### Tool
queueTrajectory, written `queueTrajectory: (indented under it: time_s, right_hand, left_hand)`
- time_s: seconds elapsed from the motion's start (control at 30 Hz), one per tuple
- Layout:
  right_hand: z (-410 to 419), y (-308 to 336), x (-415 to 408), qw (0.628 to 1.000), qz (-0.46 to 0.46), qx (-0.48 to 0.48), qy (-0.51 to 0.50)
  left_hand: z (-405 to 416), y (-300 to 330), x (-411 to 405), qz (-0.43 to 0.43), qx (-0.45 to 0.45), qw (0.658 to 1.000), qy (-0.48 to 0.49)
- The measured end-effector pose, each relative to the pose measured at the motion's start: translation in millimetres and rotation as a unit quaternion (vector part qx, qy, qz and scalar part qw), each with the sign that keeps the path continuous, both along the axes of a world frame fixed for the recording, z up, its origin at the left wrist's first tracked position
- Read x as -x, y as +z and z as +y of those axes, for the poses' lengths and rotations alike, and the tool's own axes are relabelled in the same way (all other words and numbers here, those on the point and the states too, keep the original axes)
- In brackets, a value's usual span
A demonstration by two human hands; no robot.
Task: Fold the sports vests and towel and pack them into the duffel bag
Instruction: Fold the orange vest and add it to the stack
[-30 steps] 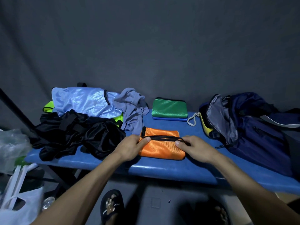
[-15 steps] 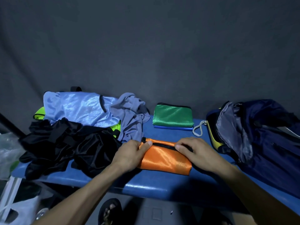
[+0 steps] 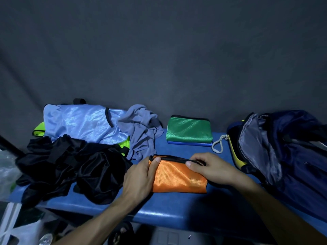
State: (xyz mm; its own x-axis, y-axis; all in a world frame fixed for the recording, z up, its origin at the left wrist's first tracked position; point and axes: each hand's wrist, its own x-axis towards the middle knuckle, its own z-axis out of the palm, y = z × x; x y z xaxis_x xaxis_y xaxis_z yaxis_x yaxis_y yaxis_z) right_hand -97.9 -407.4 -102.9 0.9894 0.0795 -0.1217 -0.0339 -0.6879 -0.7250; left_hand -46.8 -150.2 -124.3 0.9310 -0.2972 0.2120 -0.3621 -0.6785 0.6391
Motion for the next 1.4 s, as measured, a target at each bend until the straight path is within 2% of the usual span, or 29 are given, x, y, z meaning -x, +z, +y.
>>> queueTrajectory:
  time_s: [0.17, 0.33, 0.43, 0.53, 0.6, 0.7, 0.87, 1.0, 1.1, 1.27, 1.4]
  right_hand:
    - [4, -3, 1, 0.999, -0.036, -0.003, -0.039]
    - [20, -13, 4, 0.968, -0.088, 0.228, -0.058]
    - [24, -17, 5, 0.957, -0.128, 0.249, -0.081]
    - [22, -18, 8, 0.941, -0.234, 0.232, -0.074]
    - [16, -17, 10, 0.934, -0.269, 0.232, -0.043]
    - [1, -11, 12, 0.956, -0.24, 0.168, 0.004]
    - [-24, -8, 13, 0.989, -0.128, 0.068, -0.007]
    - [-21, -12, 14, 0.989, -0.14, 0.045, -0.019]
    - [-18, -10, 13, 0.989, -0.142, -0.015, -0.047]
    - [-9, -13, 8, 0.98, -0.103, -0.139, -0.102]
    - [-4, -12, 0, 0.976, -0.047, -0.17, -0.126]
  left_hand:
    - [0, 2, -4, 0.018, -0.016, 1.0, -0.008]
    - [2, 11, -23, 0.08, -0.076, 0.993, -0.041]
    - [11, 20, -30, -0.01, -0.166, 0.985, -0.04]
    - [23, 26, -41, -0.093, -0.12, 0.977, -0.148]
    - [26, 23, -48, -0.129, -0.135, 0.957, -0.222]
    - [26, 15, -50, -0.146, -0.145, 0.947, -0.244]
    - [23, 12, -50, -0.133, -0.121, 0.961, -0.212]
    - [20, 9, -51, -0.114, -0.087, 0.969, -0.203]
    - [19, 8, -54, -0.101, -0.082, 0.971, -0.202]
    - [17, 9, -56, -0.079, -0.054, 0.967, -0.238]
    - [14, 9, -57, -0.027, -0.007, 0.976, -0.216]
